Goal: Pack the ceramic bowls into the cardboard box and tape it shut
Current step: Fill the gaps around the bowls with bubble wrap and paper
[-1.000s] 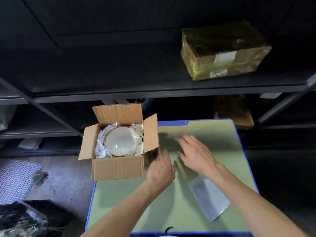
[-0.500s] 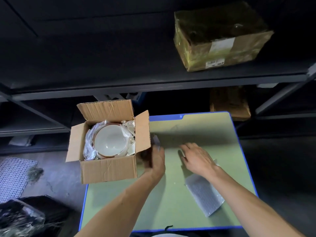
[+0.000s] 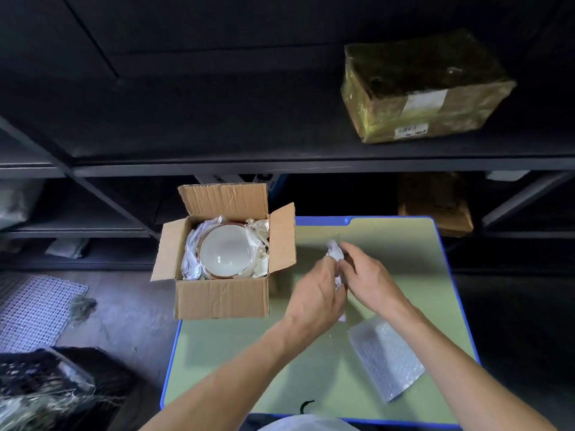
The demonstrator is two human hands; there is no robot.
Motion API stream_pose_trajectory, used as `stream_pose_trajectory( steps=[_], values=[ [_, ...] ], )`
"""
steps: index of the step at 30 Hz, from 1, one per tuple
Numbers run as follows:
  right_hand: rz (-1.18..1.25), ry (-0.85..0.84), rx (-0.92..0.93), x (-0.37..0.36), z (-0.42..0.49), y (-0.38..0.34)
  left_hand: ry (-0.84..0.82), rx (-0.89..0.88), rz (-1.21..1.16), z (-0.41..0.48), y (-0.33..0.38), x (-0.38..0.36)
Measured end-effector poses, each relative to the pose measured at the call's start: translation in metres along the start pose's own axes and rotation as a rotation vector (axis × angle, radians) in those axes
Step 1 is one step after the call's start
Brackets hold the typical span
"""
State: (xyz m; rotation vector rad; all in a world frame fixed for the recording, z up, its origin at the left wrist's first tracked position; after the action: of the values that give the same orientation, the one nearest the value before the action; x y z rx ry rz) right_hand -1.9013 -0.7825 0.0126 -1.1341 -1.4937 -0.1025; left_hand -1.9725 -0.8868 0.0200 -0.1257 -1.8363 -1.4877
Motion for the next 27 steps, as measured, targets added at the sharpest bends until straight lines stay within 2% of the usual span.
stream_pose_trajectory(
  steps=[3, 7, 11, 15, 20, 24, 27],
  values=[
    [0.084, 0.047, 0.01, 0.016, -0.007, -0.01, 0.057, -0.098, -0.025, -0.009, 0.014, 0.017],
    [0.184, 0.119, 0.05, 0.03, -0.02, -0.026, 0.023, -0.211, -0.021, -0.015, 0.032, 0.041],
    [0.219, 0.151, 0.09, 0.042, -0.031, -0.049, 0.084, -0.291, -0.051, -0.018, 0.043, 0.072],
    [0.272, 0.171, 0.126, 0.05, -0.037, -0.084, 0.138, -0.353, 0.064, -0.01, 0.036, 0.111],
    [0.308, 0.138, 0.128, 0.037, -0.024, -0.124, 0.027, -0.467, 0.199, 0.002, 0.004, 0.16],
    [0.299, 0.148, 0.106, 0.015, -0.011, -0.153, -0.108, -0.45, 0.155, 0.009, -0.031, 0.192],
    [0.295, 0.168, 0.063, 0.0, -0.005, -0.168, -0.141, -0.47, 0.128, 0.013, -0.046, 0.208]
  ],
)
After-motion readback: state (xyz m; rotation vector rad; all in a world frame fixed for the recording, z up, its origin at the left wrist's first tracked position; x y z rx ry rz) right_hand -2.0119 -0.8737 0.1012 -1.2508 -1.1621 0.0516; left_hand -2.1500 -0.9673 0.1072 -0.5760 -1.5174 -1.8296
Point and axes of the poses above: each hand's wrist, its own z-axis towards the middle knuckle, its own x-axis out of the back of the hand, y = z × x, the point moved 4 cm from there along z, towards the middle knuckle, and after that the axes turned 13 degrees about -z, right-handed, at the moved point
